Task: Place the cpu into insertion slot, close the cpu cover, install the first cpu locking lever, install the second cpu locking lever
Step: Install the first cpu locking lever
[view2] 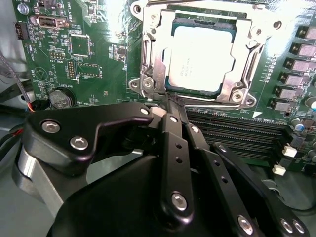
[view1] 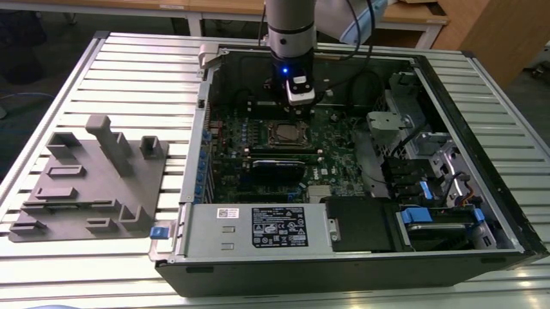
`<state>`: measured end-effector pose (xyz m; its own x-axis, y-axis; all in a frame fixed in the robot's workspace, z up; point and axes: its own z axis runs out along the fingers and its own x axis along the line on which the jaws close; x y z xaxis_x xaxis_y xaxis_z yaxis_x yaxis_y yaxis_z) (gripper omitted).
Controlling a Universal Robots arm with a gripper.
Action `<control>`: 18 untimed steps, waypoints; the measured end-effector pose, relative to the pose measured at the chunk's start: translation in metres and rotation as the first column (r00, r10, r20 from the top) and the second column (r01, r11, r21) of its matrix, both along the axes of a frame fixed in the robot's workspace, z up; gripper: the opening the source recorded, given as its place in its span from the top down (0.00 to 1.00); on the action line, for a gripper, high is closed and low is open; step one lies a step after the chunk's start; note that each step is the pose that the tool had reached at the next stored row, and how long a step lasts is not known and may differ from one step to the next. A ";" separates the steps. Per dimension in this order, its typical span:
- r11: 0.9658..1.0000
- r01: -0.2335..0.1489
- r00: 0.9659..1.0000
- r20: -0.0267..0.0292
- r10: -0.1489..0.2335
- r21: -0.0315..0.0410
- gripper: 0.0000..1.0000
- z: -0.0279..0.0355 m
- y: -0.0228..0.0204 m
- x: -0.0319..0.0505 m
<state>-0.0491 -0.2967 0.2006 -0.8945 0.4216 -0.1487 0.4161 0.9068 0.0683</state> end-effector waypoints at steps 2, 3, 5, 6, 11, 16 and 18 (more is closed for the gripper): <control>1.000 0.001 1.000 0.000 -0.001 0.000 0.89 0.0012 0.0000 0.0000; 1.000 0.001 1.000 0.000 -0.001 0.000 0.89 0.0019 0.0000 0.0000; 1.000 0.001 1.000 0.000 -0.001 0.000 0.89 0.0027 0.0000 0.0000; 1.000 0.001 1.000 0.000 -0.001 0.000 0.89 0.0027 0.0000 0.0000; 1.000 0.002 1.000 -0.001 -0.002 0.002 0.89 0.0029 0.0009 0.0000; 1.000 0.008 1.000 -0.001 -0.008 0.007 0.89 0.0028 0.0018 0.0000; 1.000 0.013 1.000 -0.001 -0.013 0.008 0.89 0.0028 0.0021 0.0000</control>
<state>-0.0491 -0.2946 0.2034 -0.8890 0.4345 -0.1446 0.4280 0.9006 0.0756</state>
